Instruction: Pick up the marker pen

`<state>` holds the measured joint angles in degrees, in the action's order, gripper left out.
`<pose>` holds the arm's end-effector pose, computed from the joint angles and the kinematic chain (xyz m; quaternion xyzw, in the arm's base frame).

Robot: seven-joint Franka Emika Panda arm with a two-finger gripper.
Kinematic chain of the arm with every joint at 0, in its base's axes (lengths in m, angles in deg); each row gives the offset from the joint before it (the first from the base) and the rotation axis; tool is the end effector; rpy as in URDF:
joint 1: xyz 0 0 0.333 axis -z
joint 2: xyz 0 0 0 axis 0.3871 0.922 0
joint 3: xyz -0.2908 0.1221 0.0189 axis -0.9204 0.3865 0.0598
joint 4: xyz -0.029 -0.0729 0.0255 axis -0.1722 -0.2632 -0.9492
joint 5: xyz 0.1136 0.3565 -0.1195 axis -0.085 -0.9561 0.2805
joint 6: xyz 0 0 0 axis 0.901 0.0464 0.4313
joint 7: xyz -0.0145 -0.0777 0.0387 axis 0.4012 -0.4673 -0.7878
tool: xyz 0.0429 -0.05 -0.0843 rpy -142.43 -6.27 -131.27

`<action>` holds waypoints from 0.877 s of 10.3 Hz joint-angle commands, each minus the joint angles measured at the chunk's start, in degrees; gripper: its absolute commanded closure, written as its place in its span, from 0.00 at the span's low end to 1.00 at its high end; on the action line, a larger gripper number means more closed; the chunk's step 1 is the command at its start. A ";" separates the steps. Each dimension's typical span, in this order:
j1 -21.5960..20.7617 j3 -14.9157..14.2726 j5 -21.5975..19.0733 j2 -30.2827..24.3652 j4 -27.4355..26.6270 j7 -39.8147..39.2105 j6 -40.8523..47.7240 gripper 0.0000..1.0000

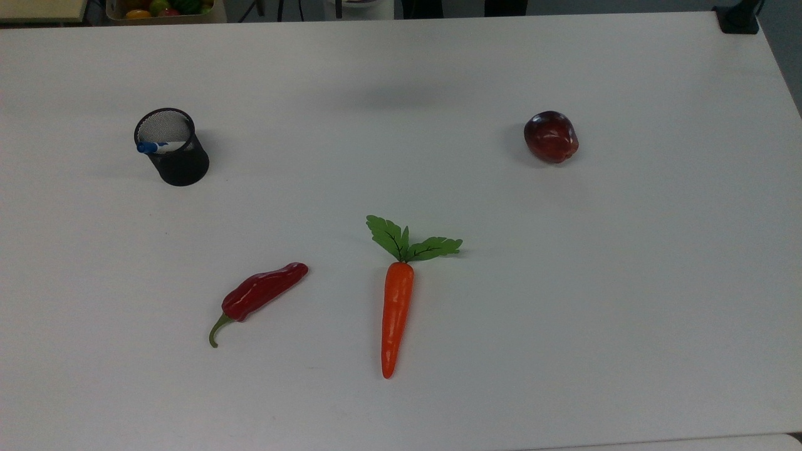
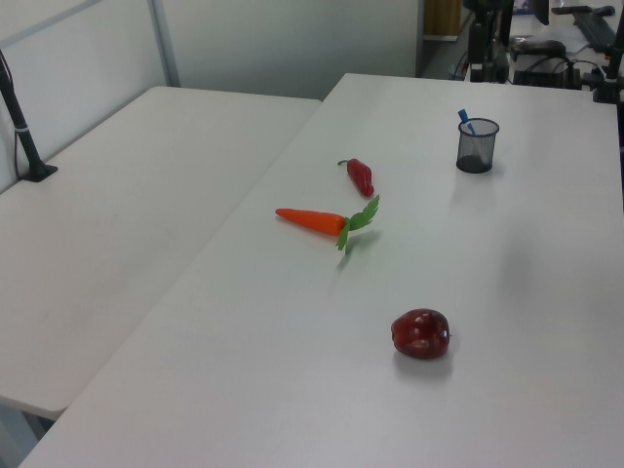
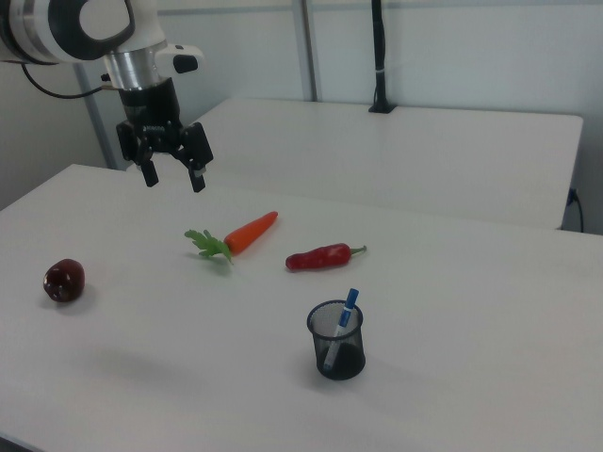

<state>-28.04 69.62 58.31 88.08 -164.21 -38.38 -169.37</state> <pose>0.5623 0.0223 0.6095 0.9981 0.0525 -0.0108 0.0314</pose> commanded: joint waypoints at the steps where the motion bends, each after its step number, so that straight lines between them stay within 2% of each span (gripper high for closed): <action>1: -0.10 -0.36 -0.47 -0.54 -0.38 -1.17 1.39 0.00; 6: 1.12 -1.06 -0.38 -0.37 -0.38 -1.17 0.96 0.00; 9: 5.77 -1.15 -0.20 0.33 -0.47 -1.43 0.17 0.00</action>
<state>-25.14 68.78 58.32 88.20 -164.26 -38.41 -169.37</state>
